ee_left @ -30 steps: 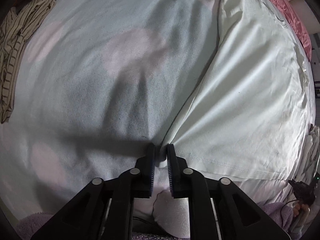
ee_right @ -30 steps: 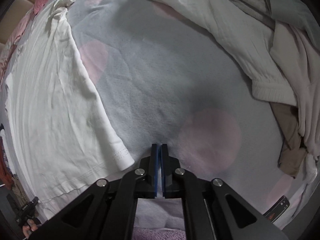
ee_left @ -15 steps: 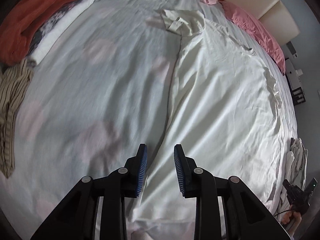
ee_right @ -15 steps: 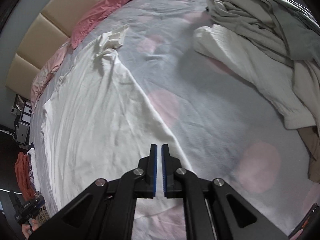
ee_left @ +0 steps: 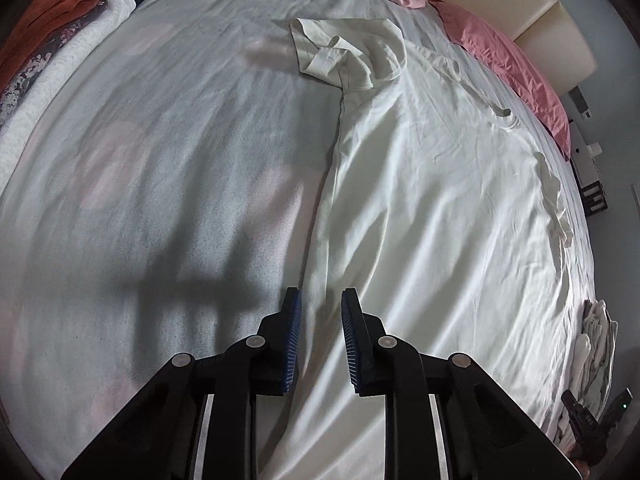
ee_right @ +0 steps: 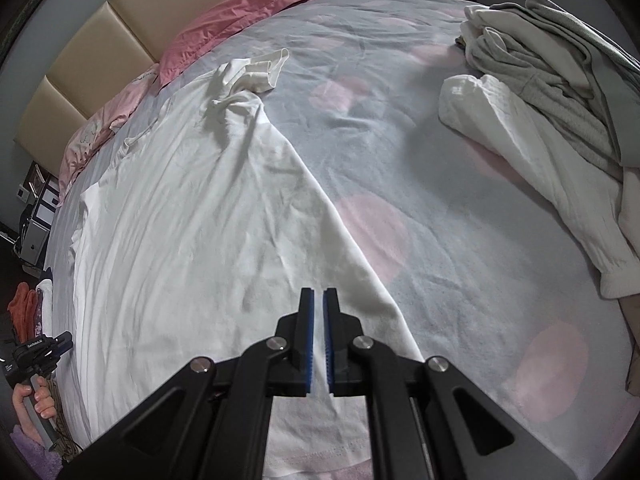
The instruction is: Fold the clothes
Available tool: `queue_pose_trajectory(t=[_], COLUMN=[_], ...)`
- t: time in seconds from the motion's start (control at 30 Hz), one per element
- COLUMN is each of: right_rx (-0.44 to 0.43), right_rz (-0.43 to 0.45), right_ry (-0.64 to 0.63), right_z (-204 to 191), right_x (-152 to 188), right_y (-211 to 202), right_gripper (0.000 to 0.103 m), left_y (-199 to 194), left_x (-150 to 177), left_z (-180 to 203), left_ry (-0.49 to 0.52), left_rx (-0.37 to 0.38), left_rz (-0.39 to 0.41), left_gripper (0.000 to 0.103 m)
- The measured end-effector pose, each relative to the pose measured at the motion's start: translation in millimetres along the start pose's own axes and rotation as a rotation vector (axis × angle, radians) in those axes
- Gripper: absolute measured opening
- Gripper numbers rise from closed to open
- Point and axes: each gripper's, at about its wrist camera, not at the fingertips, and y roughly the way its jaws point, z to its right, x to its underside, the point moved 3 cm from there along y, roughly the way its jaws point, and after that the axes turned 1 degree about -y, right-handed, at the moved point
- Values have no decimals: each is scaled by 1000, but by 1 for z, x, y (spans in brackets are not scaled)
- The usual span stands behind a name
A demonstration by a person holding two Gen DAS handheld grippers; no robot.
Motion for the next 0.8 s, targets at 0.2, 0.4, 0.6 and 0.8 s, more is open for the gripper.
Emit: queue_pose_trajectory(t=[0.2, 0.4, 0.6, 0.8], right_rx=[-5, -9, -14, -11], right_rz=[-22, -22, -23, -25], right_ry=[-18, -6, -1, -8], right_z=[-4, -2, -1, -3], right_x=[0, 2, 2, 3], right_y=[7, 3, 3, 4], right_gripper=[6, 6, 6, 6], left_y=[-3, 2, 11, 20], left_x=[2, 4, 5, 6], left_z=[12, 12, 9, 9], left_ry=[60, 70, 71, 86], left_rx=[-44, -50, -72, -100], left_rz=[43, 30, 4, -16], left_gripper=[22, 9, 9, 11])
